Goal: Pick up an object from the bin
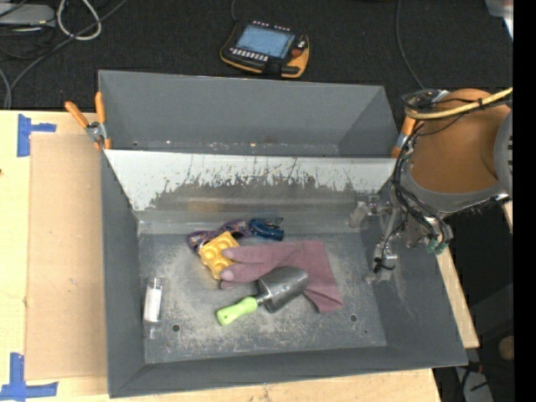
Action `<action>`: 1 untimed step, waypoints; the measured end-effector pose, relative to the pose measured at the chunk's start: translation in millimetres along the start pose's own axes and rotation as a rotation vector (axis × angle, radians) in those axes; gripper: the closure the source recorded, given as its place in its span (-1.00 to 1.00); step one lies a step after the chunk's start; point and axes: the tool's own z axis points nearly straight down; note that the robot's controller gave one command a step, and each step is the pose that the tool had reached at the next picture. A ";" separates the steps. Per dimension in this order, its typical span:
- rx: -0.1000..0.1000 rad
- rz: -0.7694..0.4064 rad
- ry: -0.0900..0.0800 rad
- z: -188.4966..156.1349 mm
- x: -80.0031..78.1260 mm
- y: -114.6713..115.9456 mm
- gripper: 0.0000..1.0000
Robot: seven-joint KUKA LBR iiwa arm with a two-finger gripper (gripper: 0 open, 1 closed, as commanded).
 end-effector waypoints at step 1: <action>0.000 0.000 0.000 0.0 0.0 0.0 -1.00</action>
Offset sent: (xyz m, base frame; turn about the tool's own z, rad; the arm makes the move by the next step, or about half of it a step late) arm -0.0105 0.0624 -0.0791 0.0180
